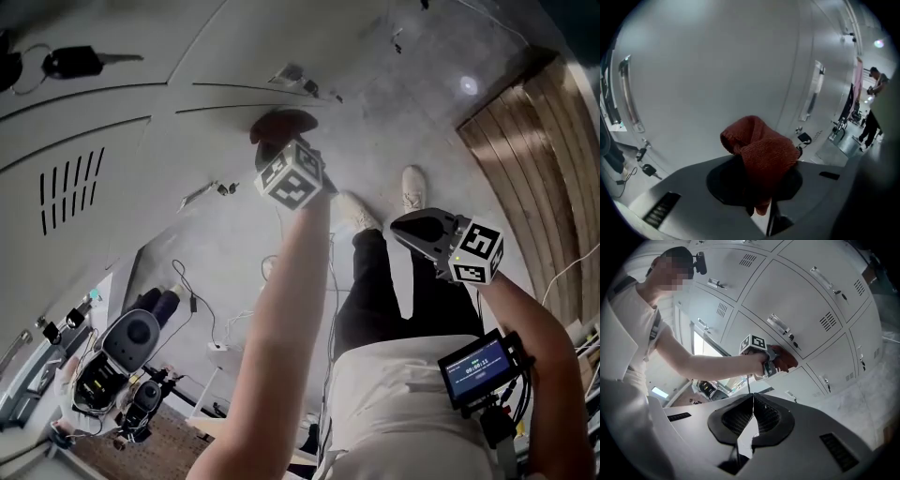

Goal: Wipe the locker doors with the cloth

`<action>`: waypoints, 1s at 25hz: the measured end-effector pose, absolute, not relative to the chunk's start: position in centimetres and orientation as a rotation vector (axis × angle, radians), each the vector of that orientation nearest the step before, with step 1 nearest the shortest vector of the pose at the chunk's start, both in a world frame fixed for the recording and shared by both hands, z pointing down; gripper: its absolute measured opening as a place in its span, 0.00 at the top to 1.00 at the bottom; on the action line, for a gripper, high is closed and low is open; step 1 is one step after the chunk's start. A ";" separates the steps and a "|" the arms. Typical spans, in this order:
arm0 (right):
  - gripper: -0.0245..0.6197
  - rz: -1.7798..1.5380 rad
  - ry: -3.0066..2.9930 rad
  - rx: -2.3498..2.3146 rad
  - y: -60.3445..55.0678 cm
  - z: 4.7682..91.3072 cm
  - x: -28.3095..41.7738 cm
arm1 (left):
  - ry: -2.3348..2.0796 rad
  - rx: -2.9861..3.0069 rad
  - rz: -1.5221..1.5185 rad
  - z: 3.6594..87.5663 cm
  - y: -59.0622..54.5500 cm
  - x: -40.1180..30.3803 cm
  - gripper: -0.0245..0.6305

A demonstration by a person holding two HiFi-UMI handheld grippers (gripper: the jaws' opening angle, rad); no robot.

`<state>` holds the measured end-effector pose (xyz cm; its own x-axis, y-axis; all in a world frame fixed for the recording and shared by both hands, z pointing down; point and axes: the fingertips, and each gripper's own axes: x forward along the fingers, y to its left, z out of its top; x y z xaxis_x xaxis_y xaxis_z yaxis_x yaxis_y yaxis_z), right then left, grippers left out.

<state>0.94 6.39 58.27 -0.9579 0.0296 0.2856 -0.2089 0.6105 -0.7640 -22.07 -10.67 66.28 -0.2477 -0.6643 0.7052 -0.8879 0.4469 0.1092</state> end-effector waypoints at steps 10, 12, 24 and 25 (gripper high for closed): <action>0.94 1.293 -2.565 0.180 6.1 58.4 1.4 | -1.977 1.409 0.590 68.1 -10.8 -22.2 0.86; 0.94 1.299 -2.571 0.169 6.5 57.8 0.5 | -1.993 1.367 0.634 68.6 -8.5 -24.9 0.86; 0.94 1.322 -2.552 0.097 8.0 57.6 -0.8 | -2.069 1.130 0.624 69.9 -2.5 -30.6 0.86; 0.94 1.319 -2.547 0.101 7.9 57.7 -0.7 | -2.055 1.189 0.630 69.5 -3.9 -29.1 0.86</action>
